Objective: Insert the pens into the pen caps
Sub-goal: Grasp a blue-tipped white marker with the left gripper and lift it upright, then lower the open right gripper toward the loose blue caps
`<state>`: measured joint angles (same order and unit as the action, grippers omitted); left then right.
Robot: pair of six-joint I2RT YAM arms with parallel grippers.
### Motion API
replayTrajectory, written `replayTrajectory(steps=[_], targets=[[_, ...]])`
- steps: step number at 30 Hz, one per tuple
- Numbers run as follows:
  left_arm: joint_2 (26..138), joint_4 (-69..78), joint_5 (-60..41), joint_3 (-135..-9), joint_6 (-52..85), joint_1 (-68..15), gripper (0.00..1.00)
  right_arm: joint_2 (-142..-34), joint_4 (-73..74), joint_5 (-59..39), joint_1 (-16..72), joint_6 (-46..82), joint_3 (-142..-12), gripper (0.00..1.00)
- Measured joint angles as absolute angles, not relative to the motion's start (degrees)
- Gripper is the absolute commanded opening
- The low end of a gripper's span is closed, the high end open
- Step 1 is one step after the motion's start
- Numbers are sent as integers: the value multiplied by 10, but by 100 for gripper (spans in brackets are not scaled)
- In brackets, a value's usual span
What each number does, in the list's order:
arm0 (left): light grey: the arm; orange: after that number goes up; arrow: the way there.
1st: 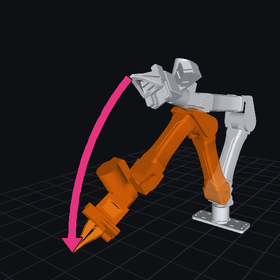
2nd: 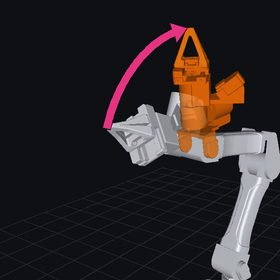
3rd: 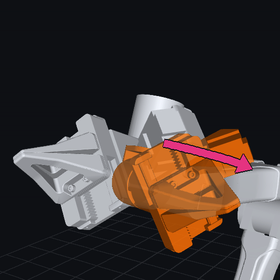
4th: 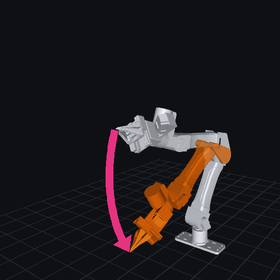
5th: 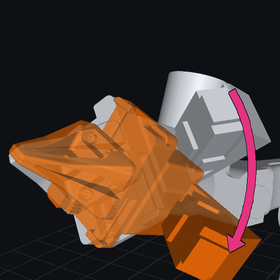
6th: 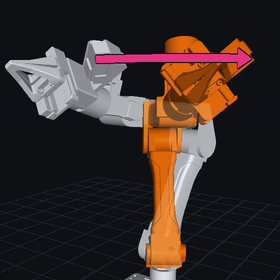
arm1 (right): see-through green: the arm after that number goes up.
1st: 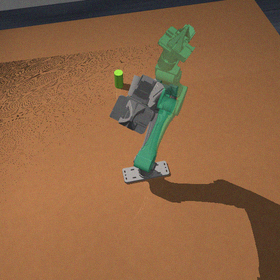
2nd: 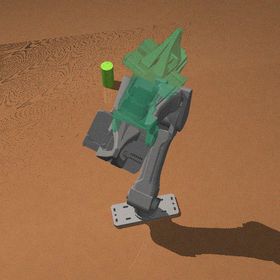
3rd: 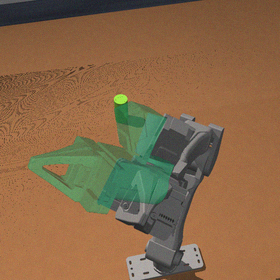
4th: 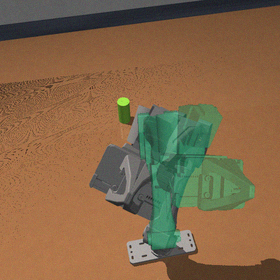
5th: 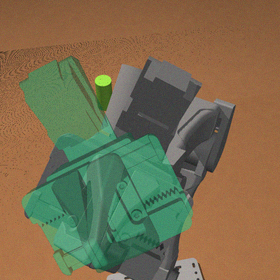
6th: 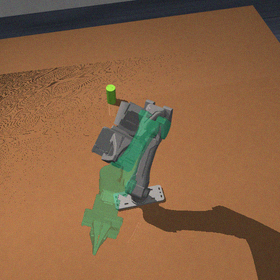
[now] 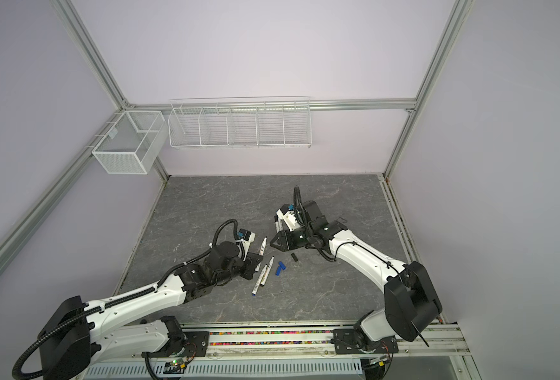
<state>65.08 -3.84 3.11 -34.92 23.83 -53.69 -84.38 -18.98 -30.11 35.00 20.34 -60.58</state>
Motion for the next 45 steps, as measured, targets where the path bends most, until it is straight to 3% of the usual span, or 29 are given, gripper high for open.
replayTrajectory(steps=[10,21,24,28,41,43,45], targets=[[623,-8,30,-338,234,-537,0,-902,-171,-342,369,203,-655,40],[632,11,30,-336,234,-538,0,-928,-176,-390,379,188,-678,12],[635,15,30,-335,236,-538,29,-928,-178,-392,378,186,-678,10],[651,19,32,-335,234,-537,38,-928,-178,-412,378,186,-678,10],[669,23,20,-336,226,-538,20,-924,-177,-427,373,186,-673,10],[663,25,13,-336,222,-538,9,-922,-174,-429,372,187,-670,11],[655,25,12,-335,218,-541,0,-920,-171,-434,372,188,-668,17]])
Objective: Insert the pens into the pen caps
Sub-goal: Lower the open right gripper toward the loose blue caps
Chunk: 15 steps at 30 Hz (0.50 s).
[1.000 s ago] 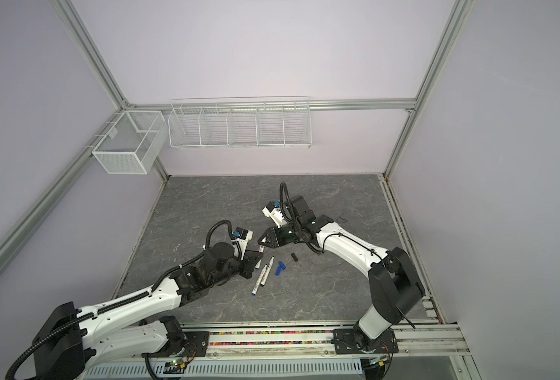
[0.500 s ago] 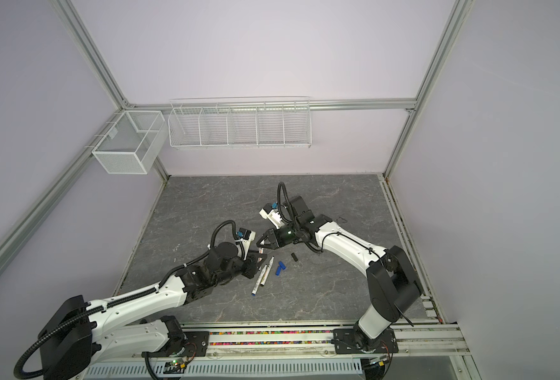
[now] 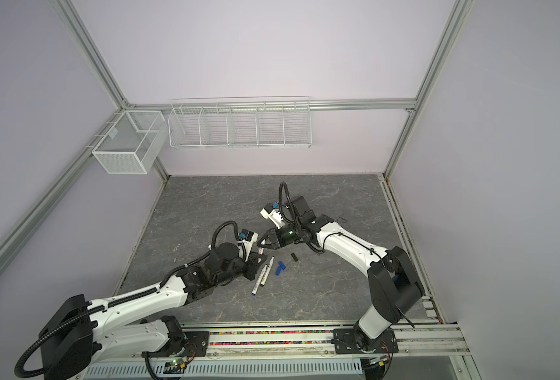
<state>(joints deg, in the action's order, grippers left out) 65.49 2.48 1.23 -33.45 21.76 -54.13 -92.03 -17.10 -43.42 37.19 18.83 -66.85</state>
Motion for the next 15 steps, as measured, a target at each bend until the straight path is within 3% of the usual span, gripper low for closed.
replayTrajectory(steps=[3,5,11,15], targets=[[643,26,16,-331,222,-542,0,-913,-173,-430,372,185,-667,36],[631,28,31,-325,227,-541,0,-903,-175,-421,371,183,-657,41],[618,29,102,-296,264,-540,0,-871,-224,-339,369,173,-609,43],[618,23,138,-285,281,-540,0,-875,-274,-268,374,159,-595,40]])
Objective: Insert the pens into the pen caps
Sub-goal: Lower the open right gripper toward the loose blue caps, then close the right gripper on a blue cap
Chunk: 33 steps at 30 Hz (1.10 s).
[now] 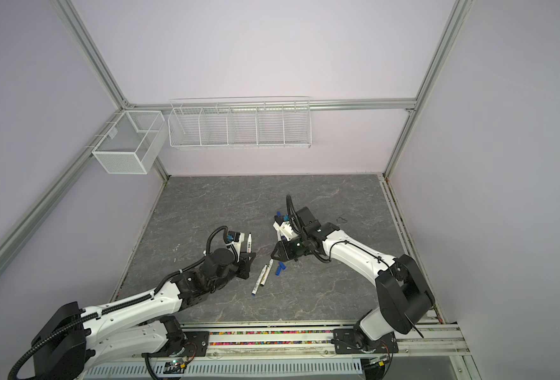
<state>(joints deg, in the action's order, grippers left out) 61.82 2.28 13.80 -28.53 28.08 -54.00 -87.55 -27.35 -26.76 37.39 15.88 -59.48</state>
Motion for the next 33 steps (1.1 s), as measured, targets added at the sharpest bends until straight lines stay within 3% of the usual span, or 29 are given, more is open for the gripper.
replayTrajectory(steps=[18,33], targets=[[634,8,171,-284,297,-540,0,-1007,-348,-90,420,119,-655,34],[634,-13,171,-284,297,-540,0,-1060,-369,-28,453,100,-688,33]])
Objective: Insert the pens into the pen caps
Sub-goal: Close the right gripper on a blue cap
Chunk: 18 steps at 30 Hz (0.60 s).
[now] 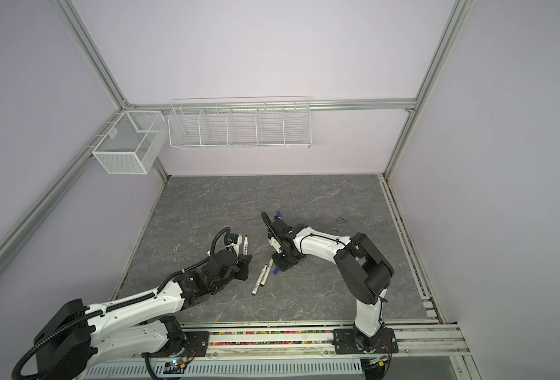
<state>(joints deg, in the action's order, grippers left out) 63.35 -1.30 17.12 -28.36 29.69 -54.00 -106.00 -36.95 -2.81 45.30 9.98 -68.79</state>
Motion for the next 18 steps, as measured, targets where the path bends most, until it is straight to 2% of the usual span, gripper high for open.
replayTrajectory(steps=[8,14,18], targets=[[631,-20,170,-284,297,-540,0,-1087,-381,25,474,84,-709,31],[631,-21,159,-284,296,-540,0,-1087,-382,38,475,79,-709,16],[631,-21,144,-284,292,-540,0,-1082,-379,39,475,79,-706,11]])
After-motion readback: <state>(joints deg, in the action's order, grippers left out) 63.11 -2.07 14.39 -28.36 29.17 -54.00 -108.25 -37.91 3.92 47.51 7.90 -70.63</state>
